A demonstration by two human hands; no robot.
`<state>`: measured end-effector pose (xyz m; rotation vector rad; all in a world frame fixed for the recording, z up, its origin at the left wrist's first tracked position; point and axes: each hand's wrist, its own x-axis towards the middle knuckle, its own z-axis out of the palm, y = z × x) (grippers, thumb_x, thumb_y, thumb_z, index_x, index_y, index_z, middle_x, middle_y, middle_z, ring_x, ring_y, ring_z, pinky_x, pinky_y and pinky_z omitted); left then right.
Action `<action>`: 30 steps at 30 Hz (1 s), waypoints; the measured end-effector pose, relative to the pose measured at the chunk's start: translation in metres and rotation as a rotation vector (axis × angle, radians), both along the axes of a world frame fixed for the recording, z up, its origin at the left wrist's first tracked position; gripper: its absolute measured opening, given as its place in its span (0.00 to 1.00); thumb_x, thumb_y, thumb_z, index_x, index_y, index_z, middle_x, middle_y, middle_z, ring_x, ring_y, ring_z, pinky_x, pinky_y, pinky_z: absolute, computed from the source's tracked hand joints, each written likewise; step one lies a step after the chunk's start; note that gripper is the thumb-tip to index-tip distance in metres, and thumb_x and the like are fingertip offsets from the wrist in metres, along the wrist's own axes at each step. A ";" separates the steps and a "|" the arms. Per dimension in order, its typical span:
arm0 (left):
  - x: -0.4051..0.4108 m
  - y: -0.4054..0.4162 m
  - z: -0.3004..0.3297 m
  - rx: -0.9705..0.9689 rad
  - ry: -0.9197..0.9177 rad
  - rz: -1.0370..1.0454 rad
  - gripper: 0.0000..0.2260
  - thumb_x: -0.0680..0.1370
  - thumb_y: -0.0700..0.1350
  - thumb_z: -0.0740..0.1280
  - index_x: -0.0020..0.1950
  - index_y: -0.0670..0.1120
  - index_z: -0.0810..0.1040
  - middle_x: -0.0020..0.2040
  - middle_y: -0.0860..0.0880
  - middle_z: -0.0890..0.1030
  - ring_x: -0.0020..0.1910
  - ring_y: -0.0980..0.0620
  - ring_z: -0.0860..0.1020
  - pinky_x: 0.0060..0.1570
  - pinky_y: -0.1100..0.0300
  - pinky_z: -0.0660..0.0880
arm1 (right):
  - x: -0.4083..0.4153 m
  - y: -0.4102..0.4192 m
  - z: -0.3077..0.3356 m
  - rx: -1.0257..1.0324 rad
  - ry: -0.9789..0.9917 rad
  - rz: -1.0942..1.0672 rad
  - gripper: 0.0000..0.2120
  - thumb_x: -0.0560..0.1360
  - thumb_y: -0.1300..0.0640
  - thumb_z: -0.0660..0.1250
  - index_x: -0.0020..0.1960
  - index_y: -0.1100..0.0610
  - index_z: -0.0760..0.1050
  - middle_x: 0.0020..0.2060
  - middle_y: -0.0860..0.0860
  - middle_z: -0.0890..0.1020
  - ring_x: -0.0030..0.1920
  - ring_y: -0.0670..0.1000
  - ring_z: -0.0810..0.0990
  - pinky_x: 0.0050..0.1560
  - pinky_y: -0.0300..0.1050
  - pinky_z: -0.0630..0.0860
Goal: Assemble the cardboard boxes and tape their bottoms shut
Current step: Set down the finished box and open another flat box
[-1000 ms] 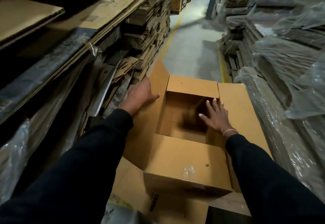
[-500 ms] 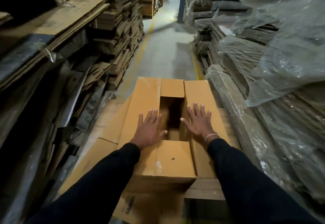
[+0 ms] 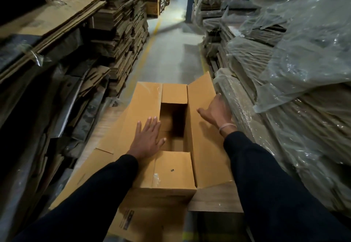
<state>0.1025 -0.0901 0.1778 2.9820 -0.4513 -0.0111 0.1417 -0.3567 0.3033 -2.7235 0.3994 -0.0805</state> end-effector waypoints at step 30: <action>0.002 0.020 0.038 -0.473 0.169 0.821 0.57 0.65 0.76 0.74 0.80 0.42 0.58 0.73 0.38 0.72 0.68 0.36 0.75 0.63 0.45 0.75 | -0.008 0.034 -0.112 0.642 0.127 0.318 0.58 0.66 0.32 0.80 0.85 0.41 0.52 0.84 0.53 0.56 0.82 0.59 0.59 0.81 0.61 0.62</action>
